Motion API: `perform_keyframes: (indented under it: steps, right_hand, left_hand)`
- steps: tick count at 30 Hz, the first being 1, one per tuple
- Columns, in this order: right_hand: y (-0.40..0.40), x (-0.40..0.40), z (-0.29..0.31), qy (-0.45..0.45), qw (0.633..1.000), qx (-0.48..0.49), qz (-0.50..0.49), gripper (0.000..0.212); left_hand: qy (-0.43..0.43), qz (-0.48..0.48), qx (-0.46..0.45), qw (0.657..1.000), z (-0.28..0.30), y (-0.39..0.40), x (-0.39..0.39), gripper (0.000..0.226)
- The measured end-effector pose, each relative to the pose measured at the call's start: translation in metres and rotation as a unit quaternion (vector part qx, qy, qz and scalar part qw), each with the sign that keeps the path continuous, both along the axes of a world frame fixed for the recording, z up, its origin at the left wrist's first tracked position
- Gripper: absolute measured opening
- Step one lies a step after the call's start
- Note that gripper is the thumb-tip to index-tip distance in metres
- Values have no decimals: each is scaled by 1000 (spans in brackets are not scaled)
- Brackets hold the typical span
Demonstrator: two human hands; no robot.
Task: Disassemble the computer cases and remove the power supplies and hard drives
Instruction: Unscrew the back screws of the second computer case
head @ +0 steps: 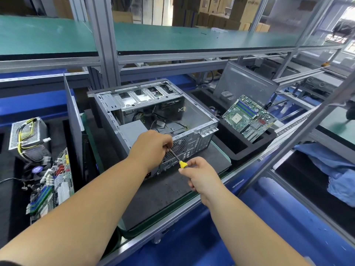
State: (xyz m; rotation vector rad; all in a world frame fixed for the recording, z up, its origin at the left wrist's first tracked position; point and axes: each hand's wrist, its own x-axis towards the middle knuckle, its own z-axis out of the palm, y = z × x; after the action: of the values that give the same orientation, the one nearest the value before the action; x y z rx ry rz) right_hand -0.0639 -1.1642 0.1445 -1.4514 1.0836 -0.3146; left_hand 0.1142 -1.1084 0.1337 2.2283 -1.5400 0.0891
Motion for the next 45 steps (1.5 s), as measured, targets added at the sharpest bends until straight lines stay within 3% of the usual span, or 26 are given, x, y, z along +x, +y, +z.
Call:
perform_keyframes:
  steps: [2,7,11,16,19,27,37,45]
  right_hand:
    - [0,1,-1,1,1000,0,-1,22]
    - [-1,5,0,16,999,39,-10,15]
    - [-4,8,5,63,996,64,-10,25]
    - [-6,-6,5,3,999,-16,47,5]
    - [-8,-8,4,-8,998,-11,54,14]
    - [-22,-21,3,-23,998,9,50,9]
    - [-59,-19,6,-81,993,1,88,7]
    - [-100,-22,7,-86,982,1,168,6]
  left_hand:
    - [-20,-32,16,999,2,1,1,29]
    - [-41,-48,22,998,2,2,1,24]
    - [-37,-35,2,999,1,2,-2,25]
    - [-73,-22,-17,997,4,3,-6,21]
    - [-93,-7,-52,994,3,3,-9,15]
    - [-97,12,-89,991,0,2,-12,8]
    - [-143,60,-78,985,-4,-6,-26,27]
    - [-176,181,-102,962,-18,-9,-45,28]
